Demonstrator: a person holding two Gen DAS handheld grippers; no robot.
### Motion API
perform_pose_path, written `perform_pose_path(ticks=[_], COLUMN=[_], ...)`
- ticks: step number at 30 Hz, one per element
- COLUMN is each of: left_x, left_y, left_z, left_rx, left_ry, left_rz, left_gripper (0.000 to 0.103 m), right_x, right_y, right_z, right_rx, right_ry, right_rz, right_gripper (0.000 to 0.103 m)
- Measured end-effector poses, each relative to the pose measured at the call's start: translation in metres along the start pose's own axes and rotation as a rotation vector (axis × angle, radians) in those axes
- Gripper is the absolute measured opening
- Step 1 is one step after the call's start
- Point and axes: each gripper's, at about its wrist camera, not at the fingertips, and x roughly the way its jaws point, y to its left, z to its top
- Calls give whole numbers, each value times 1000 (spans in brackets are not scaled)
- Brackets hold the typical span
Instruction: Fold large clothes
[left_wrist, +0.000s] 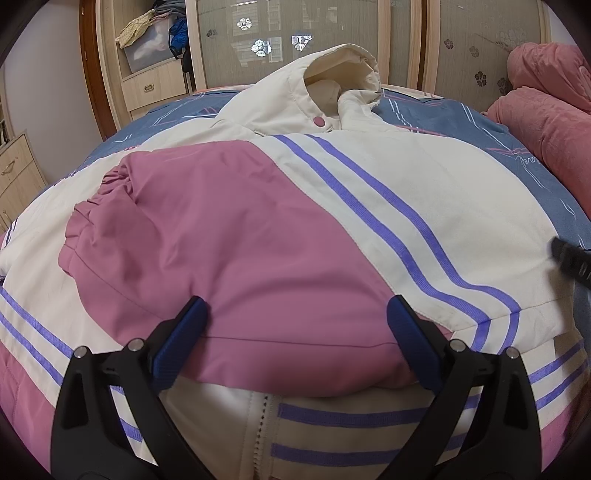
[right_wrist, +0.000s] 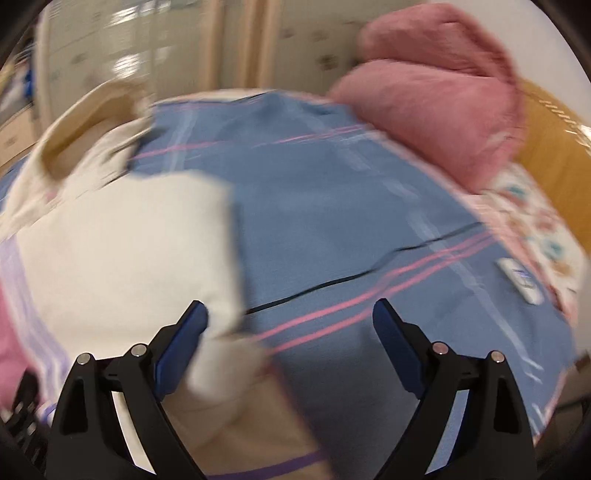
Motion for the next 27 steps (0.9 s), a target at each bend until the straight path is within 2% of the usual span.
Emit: perform_pose_path(ticks=[2, 4, 6, 7, 8, 10, 11, 12, 14, 16, 27], left_x=[-7, -21, -39, -43, -44, -36, -28, -20, -1, 19, 22], left_y=[3, 7, 11, 10, 7, 2, -2, -5, -7, -2, -5], left_z=[2, 8, 20, 25, 33, 40, 41, 41, 38, 30, 25], left_rx=[-17, -44, -65, -62, -43, -7, 22, 43, 63, 31, 40], left_ry=[-25, -88, -175, -190, -176, -131, -99, -72, -1, 63, 42], left_rz=[-16, -68, -95, -93, -112, -136, -120, -102, -75, -92, -63], left_gripper=[99, 99, 99, 99, 99, 94, 88, 87, 87, 90, 98], right_x=[-1, -4, -12, -18, -23, -27, -27, -23, -11, 3, 9], right_y=[-13, -17, -16, -12, -7, 4, 9, 16, 30, 37, 39], right_z=[4, 5, 5, 5, 5, 4, 3, 2, -3, -7, -7], right_rx=[52, 77, 98, 99, 91, 52, 34, 16, -43, -79, -81], right_ry=[-14, -34, -62, -85, -102, -102, -83, -43, 37, 84, 100], right_rz=[-27, 10, 100, 157, 205, 327, 376, 415, 391, 348, 352], right_gripper=[91, 91, 91, 91, 89, 68, 65, 65, 65, 66, 73])
